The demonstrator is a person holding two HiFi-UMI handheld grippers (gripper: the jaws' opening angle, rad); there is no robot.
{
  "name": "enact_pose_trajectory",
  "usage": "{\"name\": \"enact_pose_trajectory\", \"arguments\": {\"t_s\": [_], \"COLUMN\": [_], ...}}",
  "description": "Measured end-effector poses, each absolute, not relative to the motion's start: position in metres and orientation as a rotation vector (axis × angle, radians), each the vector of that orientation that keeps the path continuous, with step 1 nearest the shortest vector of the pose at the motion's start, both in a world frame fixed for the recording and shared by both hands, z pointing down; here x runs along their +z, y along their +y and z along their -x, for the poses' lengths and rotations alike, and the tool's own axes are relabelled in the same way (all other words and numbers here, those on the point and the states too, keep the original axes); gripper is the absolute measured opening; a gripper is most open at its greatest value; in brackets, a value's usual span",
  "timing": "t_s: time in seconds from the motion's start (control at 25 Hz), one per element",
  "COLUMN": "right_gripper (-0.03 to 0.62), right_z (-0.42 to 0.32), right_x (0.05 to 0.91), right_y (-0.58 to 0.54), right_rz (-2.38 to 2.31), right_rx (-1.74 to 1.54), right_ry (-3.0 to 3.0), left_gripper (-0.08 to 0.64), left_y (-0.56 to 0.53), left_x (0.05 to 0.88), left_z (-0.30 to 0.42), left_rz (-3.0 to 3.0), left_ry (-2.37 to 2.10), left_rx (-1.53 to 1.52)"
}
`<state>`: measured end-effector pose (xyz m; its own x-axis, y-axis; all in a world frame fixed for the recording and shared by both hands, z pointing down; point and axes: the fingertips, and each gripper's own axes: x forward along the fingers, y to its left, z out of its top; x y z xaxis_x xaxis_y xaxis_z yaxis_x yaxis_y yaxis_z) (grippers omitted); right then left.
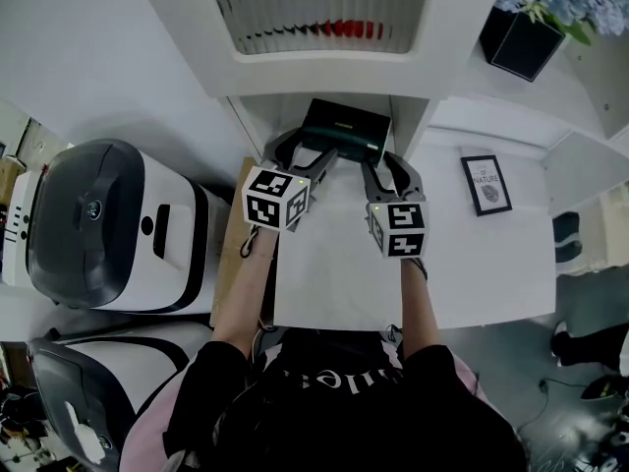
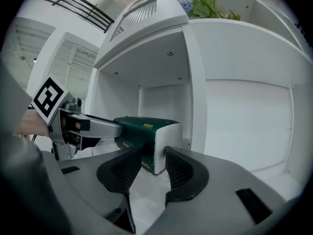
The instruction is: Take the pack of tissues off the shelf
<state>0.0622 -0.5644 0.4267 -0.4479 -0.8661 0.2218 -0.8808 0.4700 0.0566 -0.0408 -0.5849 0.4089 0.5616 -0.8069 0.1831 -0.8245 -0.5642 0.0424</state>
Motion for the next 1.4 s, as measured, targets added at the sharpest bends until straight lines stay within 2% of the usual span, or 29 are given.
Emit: {"name": "enact_pose_trajectory", "arguments": {"t_s": [0.08, 0.2, 0.28, 0.96, 1.4], "right_gripper": [0.167, 0.167, 0.167, 0.164, 0.163], "right_z": [-0.064, -0.065, -0.065, -0.056, -0.021], "right_x": [0.426, 0.425, 0.424, 0.424, 0.425], "right_y": [-0.563, -0.559, -0.554, -0.465, -0.382], "right_rz": [-1.509, -1.491, -1.476, -1.445, -1.437], "right_rx": [0.12, 0.127, 0.124, 0.136, 0.113], "right_ry": [-2.508, -2.515, -2.517, -2.518, -2.483], "left_gripper": [0.305, 0.248, 0.239, 0.225, 0.213], "left_y": [-0.582, -0.574, -0.569, -0.479, -0.396], "left_x": [0.409, 0.411, 0.411, 0.408, 0.414], "left_z": [0.043, 0.049, 0.05, 0.062, 0.1], "left_rz": [-2.673, -2.681, -2.678, -2.692, -2.677], "left_ry": [-1.397, -1.42, -1.43, -1.435, -1.388], "left_rx": [0.217, 0.247, 0.239, 0.177, 0.107]}}
